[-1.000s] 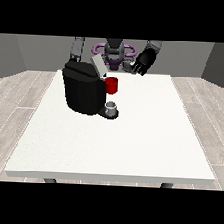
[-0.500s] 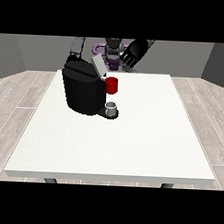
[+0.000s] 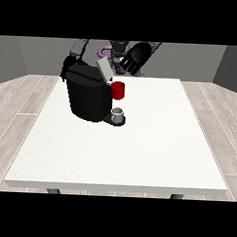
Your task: Insert the coffee pod into the coffee machine and close the lid
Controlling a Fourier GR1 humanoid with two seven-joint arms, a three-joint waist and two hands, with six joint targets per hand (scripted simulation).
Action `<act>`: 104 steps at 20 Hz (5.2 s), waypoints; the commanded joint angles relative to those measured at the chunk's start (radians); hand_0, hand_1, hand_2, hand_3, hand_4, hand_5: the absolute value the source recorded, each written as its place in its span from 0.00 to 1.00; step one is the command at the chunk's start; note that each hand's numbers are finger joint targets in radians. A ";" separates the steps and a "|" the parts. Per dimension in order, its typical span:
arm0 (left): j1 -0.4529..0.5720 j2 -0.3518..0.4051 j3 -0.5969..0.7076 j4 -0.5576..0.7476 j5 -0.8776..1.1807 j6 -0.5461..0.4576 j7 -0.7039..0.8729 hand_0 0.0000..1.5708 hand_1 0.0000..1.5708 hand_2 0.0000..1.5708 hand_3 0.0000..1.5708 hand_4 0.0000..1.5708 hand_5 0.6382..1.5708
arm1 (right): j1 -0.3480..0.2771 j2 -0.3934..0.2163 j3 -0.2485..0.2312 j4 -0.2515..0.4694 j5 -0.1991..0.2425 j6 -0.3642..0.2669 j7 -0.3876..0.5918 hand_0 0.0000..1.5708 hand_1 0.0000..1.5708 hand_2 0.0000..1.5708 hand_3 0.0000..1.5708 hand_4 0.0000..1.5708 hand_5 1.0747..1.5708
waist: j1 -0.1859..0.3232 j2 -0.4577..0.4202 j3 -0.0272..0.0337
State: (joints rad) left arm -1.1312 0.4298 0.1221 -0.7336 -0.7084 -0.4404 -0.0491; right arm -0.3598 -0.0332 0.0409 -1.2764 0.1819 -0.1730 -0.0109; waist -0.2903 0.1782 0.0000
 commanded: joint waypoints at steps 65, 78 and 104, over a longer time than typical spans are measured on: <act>-0.178 0.068 -0.002 0.113 -0.138 0.192 -0.158 0.78 0.78 0.77 0.62 0.00 1.00 | -0.124 -0.062 -0.096 -0.023 -0.031 0.012 0.016 0.00 0.00 0.00 0.00 0.03 1.00 | -0.060 0.196 0.0004; -0.147 0.118 -0.040 0.087 -0.210 0.273 -0.259 0.00 0.00 0.44 0.35 0.00 1.00 | -0.135 -0.056 -0.101 -0.034 -0.003 -0.035 0.030 0.00 0.00 0.00 0.00 0.12 1.00 | -0.023 0.231 0.0003; 0.139 -0.229 0.132 0.032 0.079 0.205 -0.242 0.00 0.00 0.00 0.00 0.13 1.00 | 0.085 -0.068 -0.197 0.168 -0.041 -0.054 -0.009 0.00 0.00 0.00 0.00 0.00 1.00 | 0.246 -0.150 -0.0033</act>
State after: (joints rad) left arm -1.0699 0.3084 0.1485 -0.6947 -0.7732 -0.2500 -0.2609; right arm -0.3115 -0.1063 -0.1472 -1.1193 0.1382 -0.2085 -0.0371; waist -0.1071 0.1086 -0.0006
